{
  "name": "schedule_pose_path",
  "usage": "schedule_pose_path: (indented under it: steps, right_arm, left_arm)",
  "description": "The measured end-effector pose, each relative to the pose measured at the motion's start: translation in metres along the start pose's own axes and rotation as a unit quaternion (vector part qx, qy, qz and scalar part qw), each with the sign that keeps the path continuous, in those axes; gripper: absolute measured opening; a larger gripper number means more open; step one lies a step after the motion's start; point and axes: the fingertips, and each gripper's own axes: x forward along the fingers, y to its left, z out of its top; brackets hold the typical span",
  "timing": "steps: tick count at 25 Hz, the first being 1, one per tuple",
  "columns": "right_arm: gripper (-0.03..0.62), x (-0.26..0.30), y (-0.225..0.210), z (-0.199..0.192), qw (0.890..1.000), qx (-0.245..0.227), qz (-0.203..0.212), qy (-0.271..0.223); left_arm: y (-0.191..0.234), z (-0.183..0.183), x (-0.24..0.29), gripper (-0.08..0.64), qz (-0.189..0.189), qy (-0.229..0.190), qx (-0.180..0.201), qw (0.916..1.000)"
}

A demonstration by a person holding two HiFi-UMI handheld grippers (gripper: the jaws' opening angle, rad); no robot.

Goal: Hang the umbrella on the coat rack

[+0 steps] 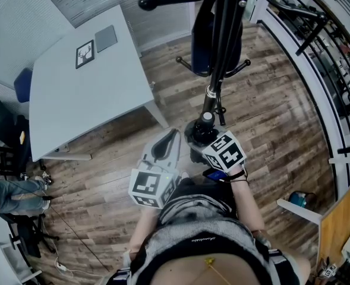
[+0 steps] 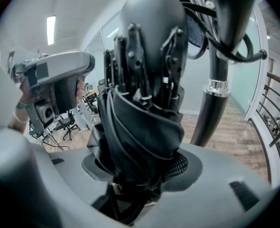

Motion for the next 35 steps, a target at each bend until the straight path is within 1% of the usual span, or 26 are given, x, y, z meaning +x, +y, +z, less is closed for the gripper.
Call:
schedule_pose_path:
  steps: [12,14,16,18,19,20,21,24,26,29,31,35]
  right_arm:
    - [0.245,0.003,-0.005,0.0,1.0,0.003,-0.006,0.002]
    - [0.256,0.005,-0.007,-0.002,1.0,0.018,-0.002,0.001]
    - [0.287,0.009,-0.011,-0.009,0.999,0.048,-0.002,0.004]
    - [0.308,0.01,-0.018,-0.018,0.997,0.07,-0.02,0.002]
    - [0.316,0.007,-0.022,-0.019,0.996,0.079,-0.03,-0.01]
    - [0.298,0.003,-0.026,-0.016,0.995,0.089,-0.037,-0.029]
    - [0.309,-0.002,-0.03,-0.011,0.993,0.097,-0.042,-0.049]
    - [0.298,-0.02,-0.044,0.002,0.989,0.095,-0.068,-0.087]
    - [0.298,-0.031,-0.052,0.004,0.988,0.091,-0.085,-0.092]
    - [0.302,-0.041,-0.059,-0.003,0.986,0.09,-0.107,-0.087]
    - [0.298,-0.044,-0.058,-0.007,0.986,0.091,-0.11,-0.087]
    - [0.291,-0.049,-0.05,-0.008,0.986,0.094,-0.102,-0.096]
  left_arm:
    - [0.0,-0.004,0.002,0.018,-0.007,0.007,-0.006,0.9999]
    - [0.0,-0.004,0.0,0.018,-0.006,0.006,-0.006,0.9999]
    - [0.0,-0.004,-0.001,0.018,-0.005,0.007,-0.007,0.9999]
    - [-0.002,-0.005,-0.001,0.018,-0.008,0.01,-0.008,0.9999]
    - [-0.002,-0.006,-0.001,0.018,-0.009,0.011,-0.009,0.9999]
    - [-0.002,-0.007,-0.001,0.018,-0.01,0.012,-0.009,0.9998]
    - [-0.002,-0.008,0.0,0.018,-0.011,0.013,-0.01,0.9998]
    - [-0.003,-0.01,0.003,0.018,-0.015,0.014,-0.013,0.9997]
    - [-0.007,-0.01,0.004,0.018,-0.02,0.014,-0.013,0.9996]
    - [-0.012,-0.01,0.006,0.018,-0.028,0.014,-0.012,0.9994]
    - [-0.014,-0.011,0.007,0.018,-0.032,0.015,-0.011,0.9993]
    - [-0.017,-0.011,0.007,0.018,-0.036,0.015,-0.011,0.9992]
